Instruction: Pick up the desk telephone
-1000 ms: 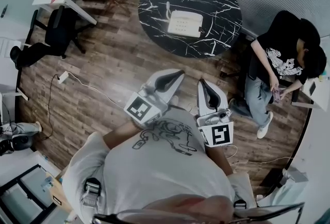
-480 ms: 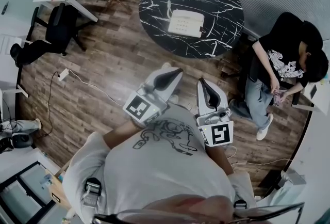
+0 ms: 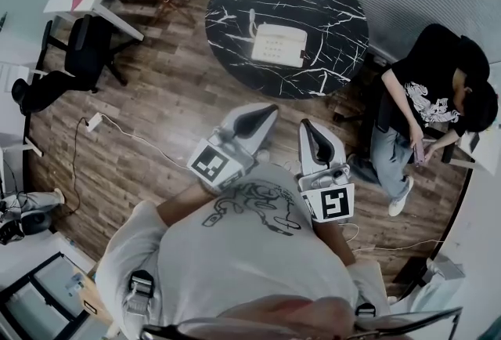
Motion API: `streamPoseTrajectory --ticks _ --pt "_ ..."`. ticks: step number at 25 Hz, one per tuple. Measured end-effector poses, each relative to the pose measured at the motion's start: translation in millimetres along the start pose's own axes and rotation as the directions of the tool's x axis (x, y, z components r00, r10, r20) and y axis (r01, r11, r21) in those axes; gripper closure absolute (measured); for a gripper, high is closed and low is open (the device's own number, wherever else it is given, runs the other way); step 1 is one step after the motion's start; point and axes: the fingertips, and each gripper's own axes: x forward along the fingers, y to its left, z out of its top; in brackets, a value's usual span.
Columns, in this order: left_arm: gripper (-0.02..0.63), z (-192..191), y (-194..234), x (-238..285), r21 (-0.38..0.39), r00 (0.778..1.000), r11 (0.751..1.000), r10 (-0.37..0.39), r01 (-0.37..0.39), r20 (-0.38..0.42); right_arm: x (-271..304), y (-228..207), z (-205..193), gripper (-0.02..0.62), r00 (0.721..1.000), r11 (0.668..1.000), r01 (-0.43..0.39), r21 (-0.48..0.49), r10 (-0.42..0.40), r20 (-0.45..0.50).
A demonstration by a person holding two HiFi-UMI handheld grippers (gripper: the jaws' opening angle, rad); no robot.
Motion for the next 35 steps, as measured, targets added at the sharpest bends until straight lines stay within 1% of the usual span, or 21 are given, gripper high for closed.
streamPoseTrajectory --ticks 3,6,12,16,24,28,30,35 --pt "0.603 2.3 18.2 9.9 -0.017 1.0 1.0 0.001 -0.001 -0.001 18.1 -7.8 -1.3 0.589 1.0 1.0 0.002 -0.001 -0.002 -0.01" --pt "0.603 6.6 38.6 20.9 -0.011 1.0 1.0 -0.014 0.014 -0.001 41.2 -16.3 -2.0 0.589 1.0 1.0 0.006 -0.006 -0.006 -0.021" --pt "0.603 18.2 86.3 45.1 -0.013 0.999 0.999 -0.035 0.035 -0.003 93.5 -36.7 8.7 0.589 0.999 0.999 0.032 0.008 -0.032 -0.001" --pt "0.603 24.6 121.3 64.0 -0.037 0.999 0.999 -0.04 0.04 -0.004 130.1 -53.5 10.3 0.589 0.999 0.999 0.048 0.012 -0.048 -0.007" --pt "0.603 34.9 190.7 100.5 -0.052 0.997 0.996 -0.069 0.068 -0.026 203.2 -83.9 6.1 0.589 0.998 0.998 0.053 -0.018 -0.054 -0.043" --pt "0.603 37.1 223.4 109.0 -0.06 0.997 0.996 -0.07 0.068 -0.042 237.5 -93.5 8.0 0.589 0.997 0.998 0.068 -0.007 -0.069 -0.041" --pt "0.603 41.3 236.8 112.7 -0.056 0.997 0.996 -0.069 0.068 -0.028 252.5 -96.8 11.2 0.589 0.996 0.996 0.082 0.014 -0.082 -0.027" --pt "0.603 42.1 260.3 112.2 -0.051 0.997 0.996 -0.069 0.068 -0.027 275.8 -96.0 2.7 0.589 0.997 0.998 0.059 -0.012 -0.06 -0.054"
